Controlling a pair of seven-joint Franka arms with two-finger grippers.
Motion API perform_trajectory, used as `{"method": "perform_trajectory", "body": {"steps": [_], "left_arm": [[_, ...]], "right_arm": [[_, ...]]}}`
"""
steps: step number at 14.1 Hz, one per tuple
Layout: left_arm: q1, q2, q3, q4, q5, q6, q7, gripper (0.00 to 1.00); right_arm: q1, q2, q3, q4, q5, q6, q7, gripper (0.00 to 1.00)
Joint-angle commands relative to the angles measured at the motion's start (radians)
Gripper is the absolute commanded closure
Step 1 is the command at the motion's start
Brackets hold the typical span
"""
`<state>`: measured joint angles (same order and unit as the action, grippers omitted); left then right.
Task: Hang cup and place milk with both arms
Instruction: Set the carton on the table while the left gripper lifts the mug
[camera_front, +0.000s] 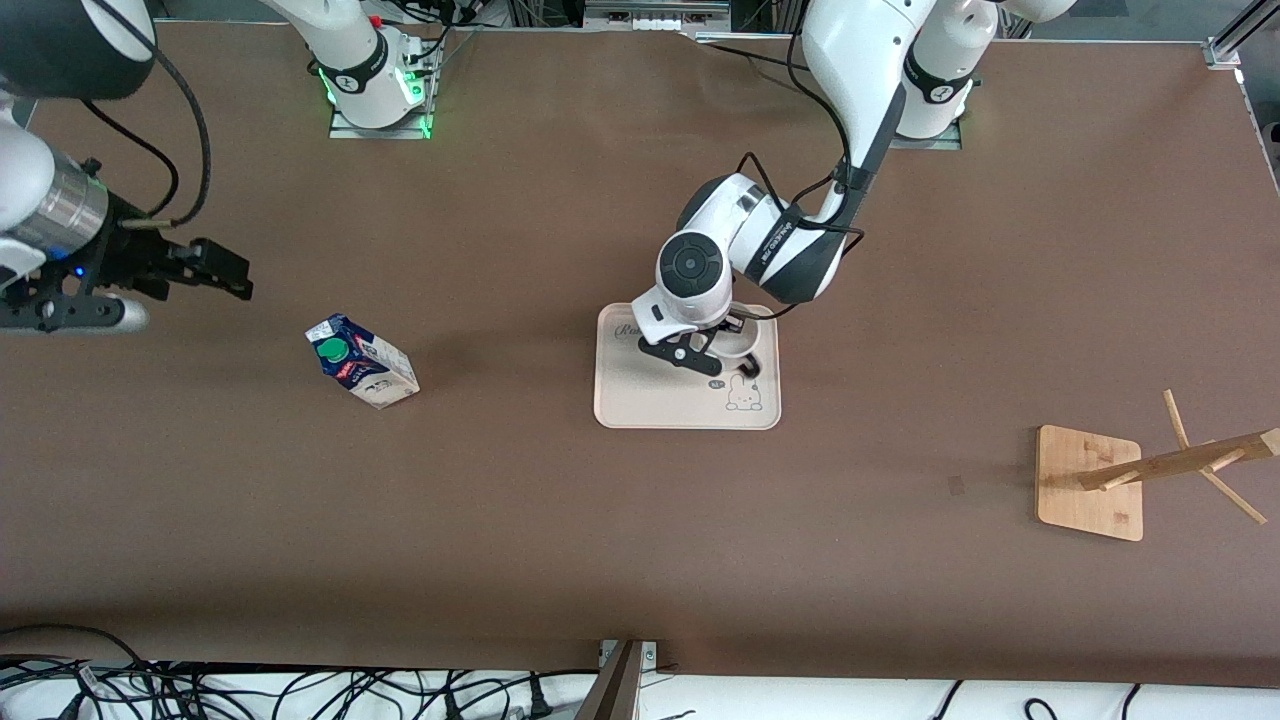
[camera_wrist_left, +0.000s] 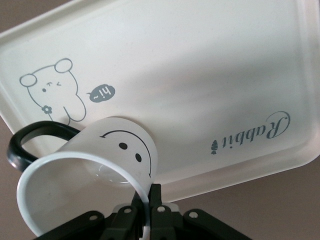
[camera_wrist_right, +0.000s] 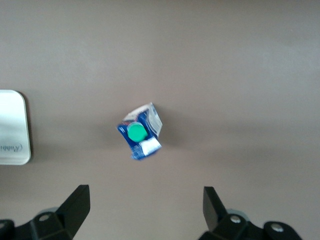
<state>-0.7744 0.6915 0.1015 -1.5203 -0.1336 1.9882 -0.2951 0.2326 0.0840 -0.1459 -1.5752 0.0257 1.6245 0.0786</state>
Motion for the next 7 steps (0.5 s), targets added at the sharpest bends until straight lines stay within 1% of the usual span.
{"method": "perform_trajectory", "body": {"steps": [1,3,4,7], "left_arm": [[-0.005,-0.02,0.006,0.035,0.02,-0.017,-0.019,1.0],[-0.002,-0.041,0.018,0.077,0.022,-0.049,-0.019,1.0],[0.0,-0.049,0.027,0.124,0.029,-0.09,-0.019,1.0],[0.012,-0.099,0.072,0.277,0.121,-0.242,-0.009,1.0]], "right_arm": [[-0.003,-0.072,0.017,-0.092,-0.036,0.035,0.004,0.0],[0.001,-0.066,0.017,-0.086,-0.036,0.038,0.007,0.0],[0.004,-0.058,0.017,-0.083,-0.036,0.043,0.013,0.0],[0.002,-0.02,0.014,-0.037,-0.033,0.058,0.009,0.0]]}}
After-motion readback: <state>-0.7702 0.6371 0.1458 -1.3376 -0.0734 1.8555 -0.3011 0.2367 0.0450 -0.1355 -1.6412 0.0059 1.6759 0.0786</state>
